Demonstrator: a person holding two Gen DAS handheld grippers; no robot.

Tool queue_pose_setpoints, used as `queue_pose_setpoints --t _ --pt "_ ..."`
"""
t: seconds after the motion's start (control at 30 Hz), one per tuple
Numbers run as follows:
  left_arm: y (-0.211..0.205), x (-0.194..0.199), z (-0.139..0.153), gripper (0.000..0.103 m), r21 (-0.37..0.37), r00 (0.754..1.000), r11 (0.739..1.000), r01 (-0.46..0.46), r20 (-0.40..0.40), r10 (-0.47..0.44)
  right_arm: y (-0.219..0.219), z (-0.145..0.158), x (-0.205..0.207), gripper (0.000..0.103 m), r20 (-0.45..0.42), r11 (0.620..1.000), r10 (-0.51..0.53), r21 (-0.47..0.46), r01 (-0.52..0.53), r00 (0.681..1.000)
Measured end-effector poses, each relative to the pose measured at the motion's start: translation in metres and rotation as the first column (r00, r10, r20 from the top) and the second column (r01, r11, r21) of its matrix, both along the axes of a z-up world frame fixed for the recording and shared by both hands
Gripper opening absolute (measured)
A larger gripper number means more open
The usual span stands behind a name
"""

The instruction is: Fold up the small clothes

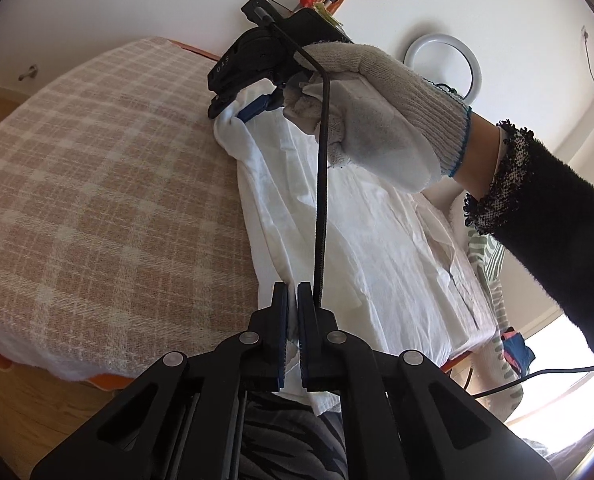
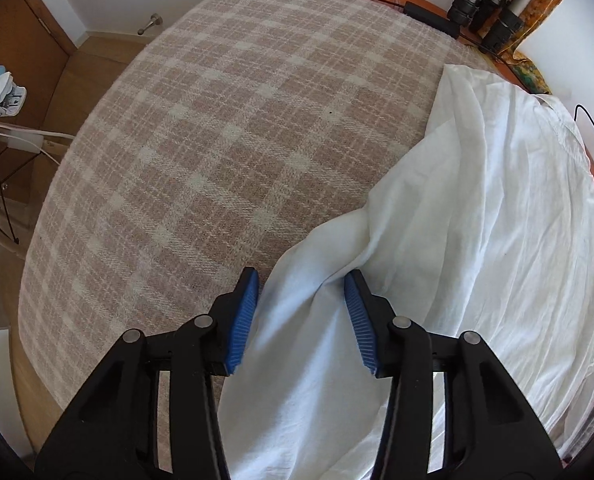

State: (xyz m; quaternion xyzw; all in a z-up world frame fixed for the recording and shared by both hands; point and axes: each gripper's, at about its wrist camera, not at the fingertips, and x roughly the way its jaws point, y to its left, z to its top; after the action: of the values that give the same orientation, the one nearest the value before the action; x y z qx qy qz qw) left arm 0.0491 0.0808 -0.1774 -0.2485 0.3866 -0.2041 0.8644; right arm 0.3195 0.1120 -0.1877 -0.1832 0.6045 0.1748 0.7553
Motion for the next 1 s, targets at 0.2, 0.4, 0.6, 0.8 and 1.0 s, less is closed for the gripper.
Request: queue_pose_setpoints --t 0.2,0.4,0.6,0.8,1.0 --pt "-0.012 0.002 0.011 0.003 0.016 0.999 1.000 0.024 0.025 -0.025 -0.040 0.010 0.010 0.010 -0.034 0.987 -0.043 0.155 0.048 0.998" --pt "-0.031 0.001 0.024 0.003 0.052 0.996 0.996 0.074 0.045 -0.076 -0.099 0.043 0.001 0.009 -0.026 0.936 -0.075 0.343 0.079 0.997" --pt "-0.059 0.001 0.038 0.003 0.094 0.986 0.985 0.143 0.077 -0.150 -0.159 0.067 -0.006 0.008 -0.024 0.866 -0.162 0.476 0.154 0.986" --pt "-0.089 0.003 0.041 0.003 0.139 0.970 0.966 0.219 0.075 -0.231 -0.210 0.064 -0.008 0.008 -0.040 0.828 -0.230 0.517 0.217 0.972" --pt "-0.114 0.008 0.033 0.003 0.158 0.958 0.949 0.274 0.036 -0.283 -0.241 0.042 -0.004 0.008 -0.068 0.834 -0.271 0.482 0.269 0.960"
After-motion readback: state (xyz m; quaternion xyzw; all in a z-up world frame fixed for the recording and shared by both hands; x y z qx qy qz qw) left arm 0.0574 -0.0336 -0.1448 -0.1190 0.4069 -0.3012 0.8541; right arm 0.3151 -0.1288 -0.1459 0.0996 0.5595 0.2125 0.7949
